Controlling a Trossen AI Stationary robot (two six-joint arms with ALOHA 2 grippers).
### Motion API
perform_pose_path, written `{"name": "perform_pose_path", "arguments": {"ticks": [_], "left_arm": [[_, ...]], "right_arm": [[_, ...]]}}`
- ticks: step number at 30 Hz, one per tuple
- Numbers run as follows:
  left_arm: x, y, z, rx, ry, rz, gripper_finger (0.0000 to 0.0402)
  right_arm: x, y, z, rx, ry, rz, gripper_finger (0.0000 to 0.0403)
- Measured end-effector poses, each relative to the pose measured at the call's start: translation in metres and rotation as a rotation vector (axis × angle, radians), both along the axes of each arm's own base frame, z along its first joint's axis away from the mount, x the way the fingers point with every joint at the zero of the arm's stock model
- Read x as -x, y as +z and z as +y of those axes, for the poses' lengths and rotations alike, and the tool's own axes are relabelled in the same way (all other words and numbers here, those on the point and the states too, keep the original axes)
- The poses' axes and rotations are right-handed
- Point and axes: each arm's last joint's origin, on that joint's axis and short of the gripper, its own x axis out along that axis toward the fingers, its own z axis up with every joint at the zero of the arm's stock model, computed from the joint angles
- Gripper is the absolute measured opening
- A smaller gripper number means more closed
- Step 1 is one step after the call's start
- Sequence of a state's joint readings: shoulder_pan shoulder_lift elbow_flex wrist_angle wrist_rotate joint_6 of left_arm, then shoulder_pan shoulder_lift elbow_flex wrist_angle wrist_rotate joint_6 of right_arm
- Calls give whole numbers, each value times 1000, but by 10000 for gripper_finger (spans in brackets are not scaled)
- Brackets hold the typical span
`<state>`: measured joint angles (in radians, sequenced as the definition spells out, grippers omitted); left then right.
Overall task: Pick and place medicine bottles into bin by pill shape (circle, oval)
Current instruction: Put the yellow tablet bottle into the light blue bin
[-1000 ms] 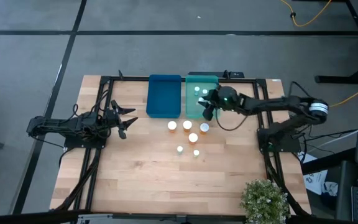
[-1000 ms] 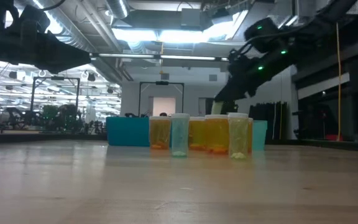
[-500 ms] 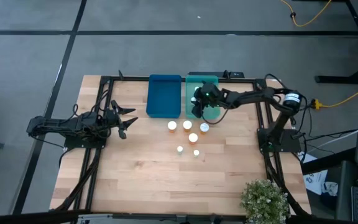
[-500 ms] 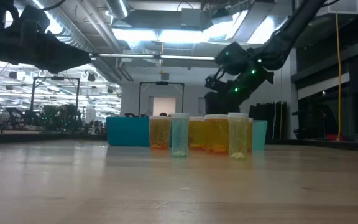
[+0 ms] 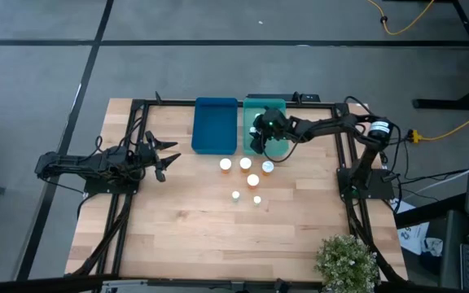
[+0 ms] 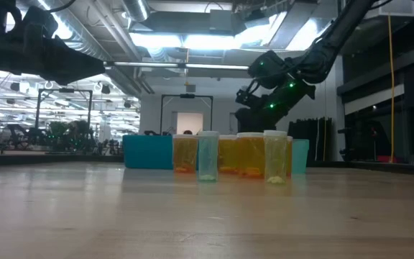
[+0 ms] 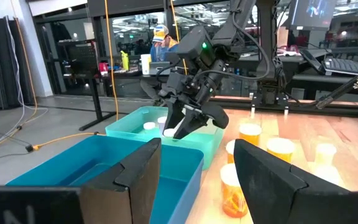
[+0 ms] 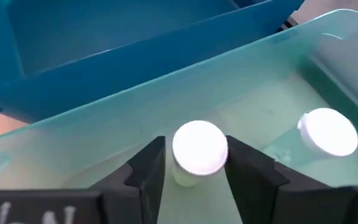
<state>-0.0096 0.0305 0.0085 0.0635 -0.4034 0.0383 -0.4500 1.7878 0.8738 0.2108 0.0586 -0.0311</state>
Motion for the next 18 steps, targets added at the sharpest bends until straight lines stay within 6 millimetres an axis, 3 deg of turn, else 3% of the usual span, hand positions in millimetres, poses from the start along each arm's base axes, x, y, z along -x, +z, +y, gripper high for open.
{"name": "perform_pose_path", "arguments": {"ticks": [6,10,14,18], "left_arm": [[0,0,0,0,0,0,195],[0,0,0,0,0,0,195],[0,0,0,0,0,0,195],[0,0,0,0,0,1,195]], "right_arm": [[2,16,1,21,3,-37,189],[8,40,7,8,48,-102,190],[14,69,28,-23,149,-161,185],[23,89,65,-39,266,-115,172]]}}
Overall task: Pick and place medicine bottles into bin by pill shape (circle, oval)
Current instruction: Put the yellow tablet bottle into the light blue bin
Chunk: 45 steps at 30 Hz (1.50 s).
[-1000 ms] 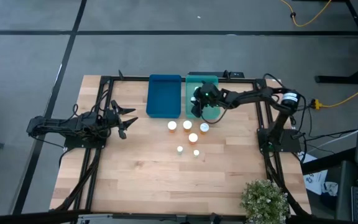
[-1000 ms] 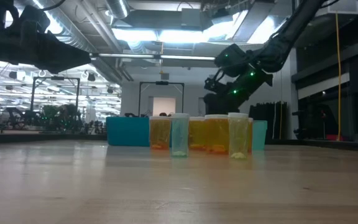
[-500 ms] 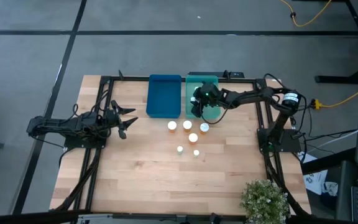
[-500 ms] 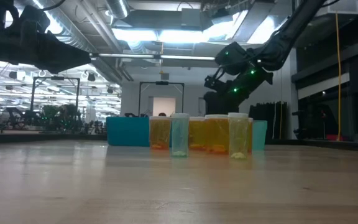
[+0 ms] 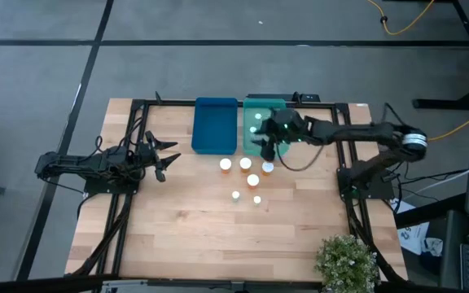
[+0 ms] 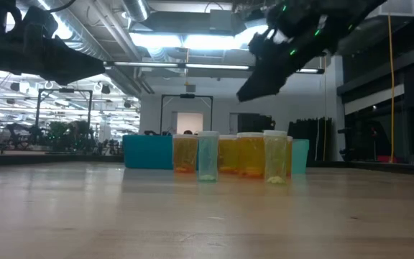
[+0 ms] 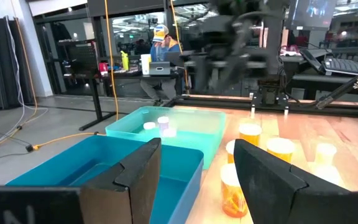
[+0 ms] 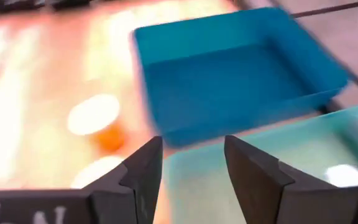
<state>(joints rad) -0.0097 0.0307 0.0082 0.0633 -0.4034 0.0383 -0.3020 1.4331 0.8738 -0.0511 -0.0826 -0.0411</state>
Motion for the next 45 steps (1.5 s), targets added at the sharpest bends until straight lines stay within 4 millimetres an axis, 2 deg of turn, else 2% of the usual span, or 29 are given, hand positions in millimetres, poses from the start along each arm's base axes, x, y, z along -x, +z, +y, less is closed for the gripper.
{"name": "perform_pose_path", "arguments": {"ticks": [4,8,13,17,22,33,36,42,45], "left_arm": [[0,0,0,0,0,0,195],[0,0,0,0,0,0,195],[0,0,0,0,0,0,195],[0,0,0,0,0,0,195],[0,0,0,0,0,-1,195],[0,0,0,0,0,0,195],[0,0,0,0,0,0,195],[0,0,0,0,0,0,195],[0,0,0,0,0,0,195]], "right_arm": [[12,7,45,-35,181,104,160],[24,2,84,-93,330,244,154],[35,-16,116,-175,364,335,152],[43,-32,132,-238,344,366,152],[49,-42,145,-293,331,376,152],[48,-41,155,-270,393,329,155],[47,-40,155,-270,393,315,176],[46,-41,152,-182,307,297,243],[46,-41,152,-184,301,296,258]]}}
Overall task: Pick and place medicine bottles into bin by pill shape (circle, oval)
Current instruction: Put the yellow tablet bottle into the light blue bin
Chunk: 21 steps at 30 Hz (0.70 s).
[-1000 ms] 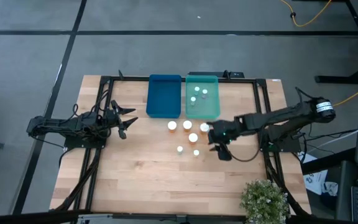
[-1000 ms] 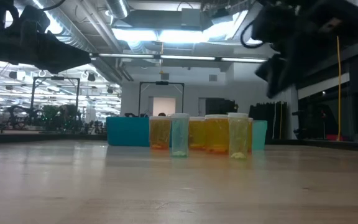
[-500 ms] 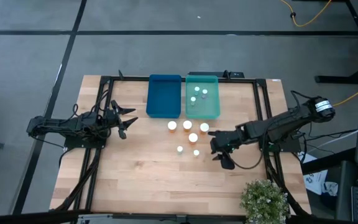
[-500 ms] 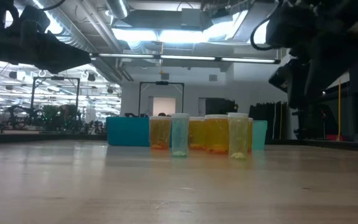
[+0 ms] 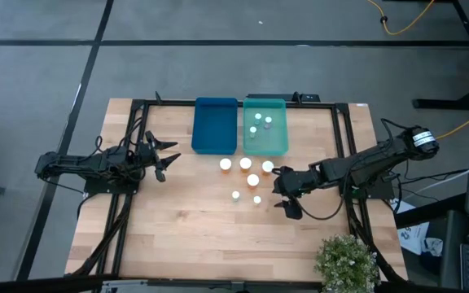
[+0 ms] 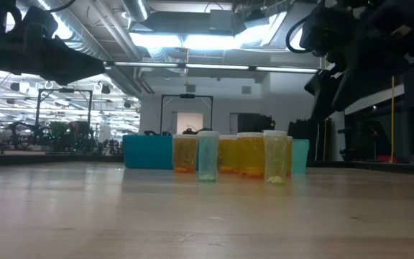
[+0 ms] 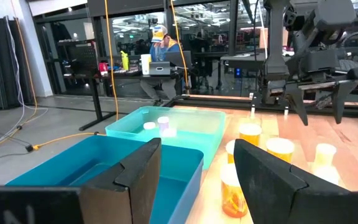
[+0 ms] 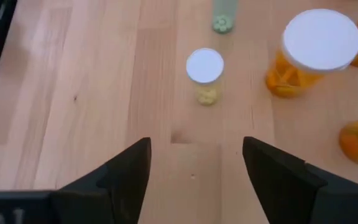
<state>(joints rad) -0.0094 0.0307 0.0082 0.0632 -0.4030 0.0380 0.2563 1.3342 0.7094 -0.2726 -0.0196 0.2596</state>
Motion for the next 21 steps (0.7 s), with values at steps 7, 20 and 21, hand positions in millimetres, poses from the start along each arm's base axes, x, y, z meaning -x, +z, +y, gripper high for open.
{"name": "perform_pose_path", "arguments": {"ticks": [7,20,21], "left_arm": [[0,0,0,0,0,0,195],[0,0,0,2,1,-1,195],[0,0,0,1,0,-1,195]], "right_arm": [[5,-19,-1,38,40,18,258],[-8,-44,-4,184,114,-169,256],[-11,-46,-5,186,111,-158,256]]}}
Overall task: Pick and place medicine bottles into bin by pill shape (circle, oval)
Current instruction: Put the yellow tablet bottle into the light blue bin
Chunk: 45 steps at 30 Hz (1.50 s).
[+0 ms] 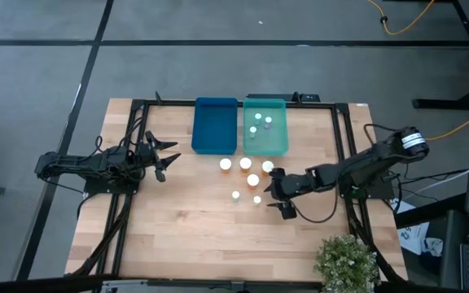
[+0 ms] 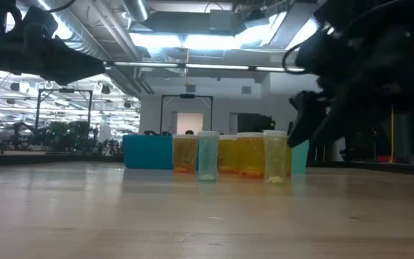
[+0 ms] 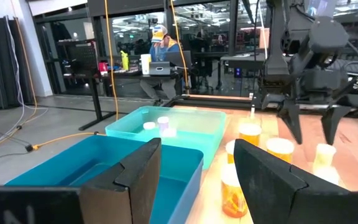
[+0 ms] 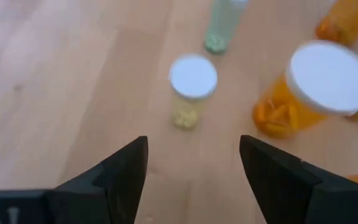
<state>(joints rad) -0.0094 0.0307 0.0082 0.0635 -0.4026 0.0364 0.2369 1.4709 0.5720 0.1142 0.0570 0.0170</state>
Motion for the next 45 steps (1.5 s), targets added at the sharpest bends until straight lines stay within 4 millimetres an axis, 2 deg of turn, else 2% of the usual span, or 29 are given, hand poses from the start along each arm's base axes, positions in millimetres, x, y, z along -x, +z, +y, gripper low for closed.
{"name": "perform_pose_path", "arguments": {"ticks": [4,9,17,21,27,31,37,41,45], "left_arm": [[0,0,0,0,0,0,195],[0,0,0,0,-1,0,195],[0,0,0,0,-2,0,195],[0,0,0,0,-2,0,195],[0,0,0,-1,-3,0,195],[0,0,0,-1,-3,0,195],[0,0,0,-1,-3,0,195],[0,0,0,-2,-3,1,195],[0,0,0,-1,-3,0,195]], "right_arm": [[-14,-5,-1,-5,-10,-8,256],[-32,-2,4,-30,68,-52,256],[-44,-6,7,-14,93,-41,251],[-44,-6,7,-16,91,-40,216],[-42,0,6,-36,74,-51,130],[-33,18,5,-35,94,-54,90],[-5,68,-8,60,79,-149,84],[6,96,-29,244,-86,-274,86],[9,107,-59,364,-305,-315,86]]}}
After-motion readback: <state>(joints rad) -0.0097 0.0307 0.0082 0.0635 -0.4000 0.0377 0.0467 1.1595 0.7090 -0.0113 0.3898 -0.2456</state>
